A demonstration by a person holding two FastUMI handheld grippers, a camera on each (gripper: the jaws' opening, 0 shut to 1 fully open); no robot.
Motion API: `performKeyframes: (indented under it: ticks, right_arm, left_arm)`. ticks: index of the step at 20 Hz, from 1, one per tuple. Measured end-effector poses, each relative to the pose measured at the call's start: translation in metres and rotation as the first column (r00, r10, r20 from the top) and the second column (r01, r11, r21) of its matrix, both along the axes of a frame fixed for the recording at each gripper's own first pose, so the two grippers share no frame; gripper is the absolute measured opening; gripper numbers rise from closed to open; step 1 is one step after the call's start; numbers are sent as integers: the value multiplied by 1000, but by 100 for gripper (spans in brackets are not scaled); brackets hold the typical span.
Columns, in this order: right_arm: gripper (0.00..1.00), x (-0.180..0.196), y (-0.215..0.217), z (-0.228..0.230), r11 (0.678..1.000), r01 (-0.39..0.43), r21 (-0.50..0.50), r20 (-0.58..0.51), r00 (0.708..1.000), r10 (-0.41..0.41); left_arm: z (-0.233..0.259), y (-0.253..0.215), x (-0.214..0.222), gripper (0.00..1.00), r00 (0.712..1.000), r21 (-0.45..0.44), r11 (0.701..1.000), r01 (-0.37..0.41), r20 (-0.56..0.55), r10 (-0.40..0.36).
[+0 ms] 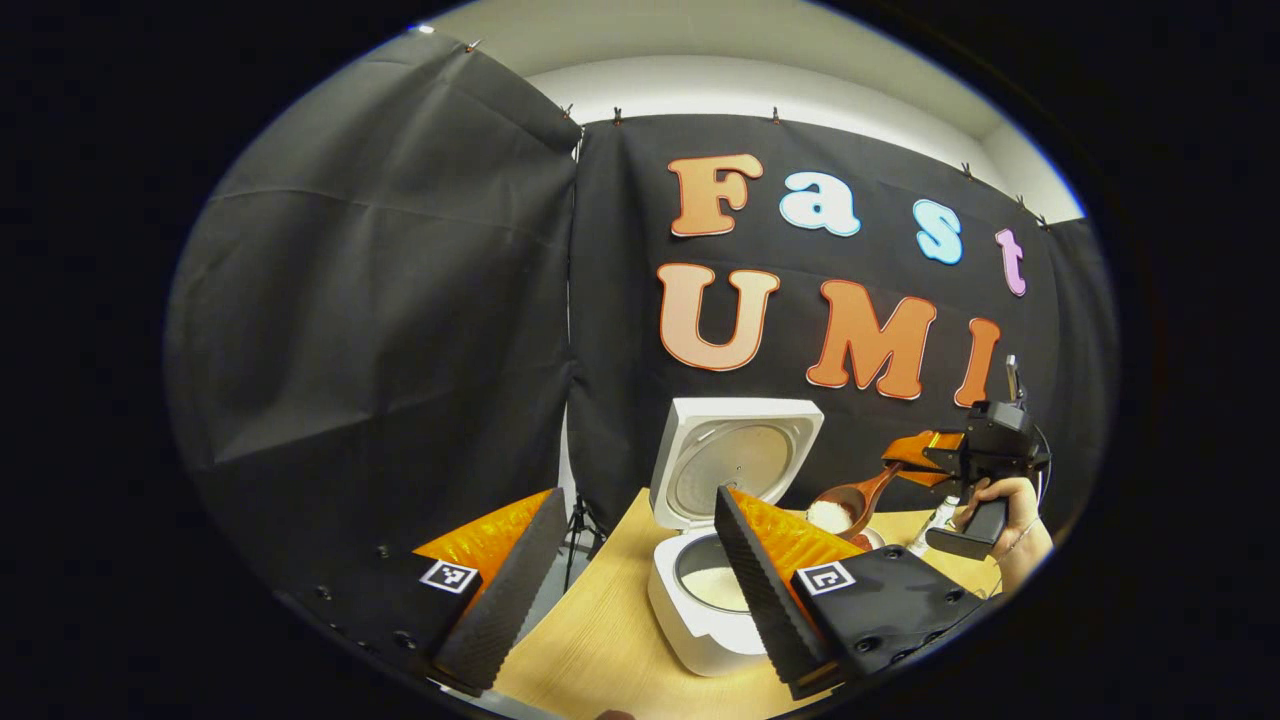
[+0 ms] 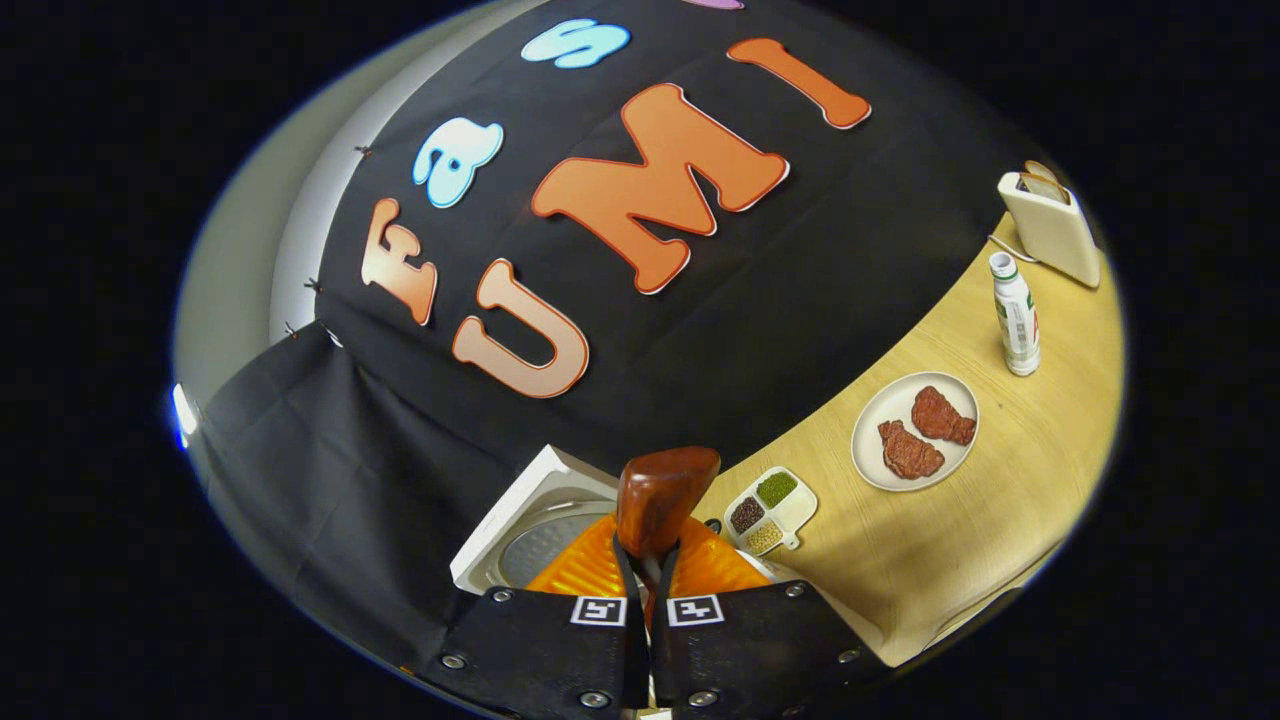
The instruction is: Close the left gripper, press the button to open the rice cooker; take a wooden spoon from the chopstick holder with the right hand, scoop a spoonful of rice and pour it into the rice cooker, then put the wooden spoon back into the chopstick holder.
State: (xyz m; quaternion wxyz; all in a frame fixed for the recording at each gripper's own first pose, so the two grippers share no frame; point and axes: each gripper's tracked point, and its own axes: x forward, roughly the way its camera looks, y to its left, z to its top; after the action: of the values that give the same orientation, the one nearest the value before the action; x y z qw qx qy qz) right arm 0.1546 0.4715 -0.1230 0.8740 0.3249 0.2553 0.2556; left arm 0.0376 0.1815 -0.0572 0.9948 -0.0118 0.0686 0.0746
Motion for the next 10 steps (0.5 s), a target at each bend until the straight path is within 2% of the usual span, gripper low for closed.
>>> performKeyframes:
  ticks: [10]
  right_arm:
    - [1, -7, 19, 15, 984, -32, -178, 189, 980, 67]
  left_arm:
    - [1, 8, -2, 100, 1000, 12, 1000, -7, -1, 7]
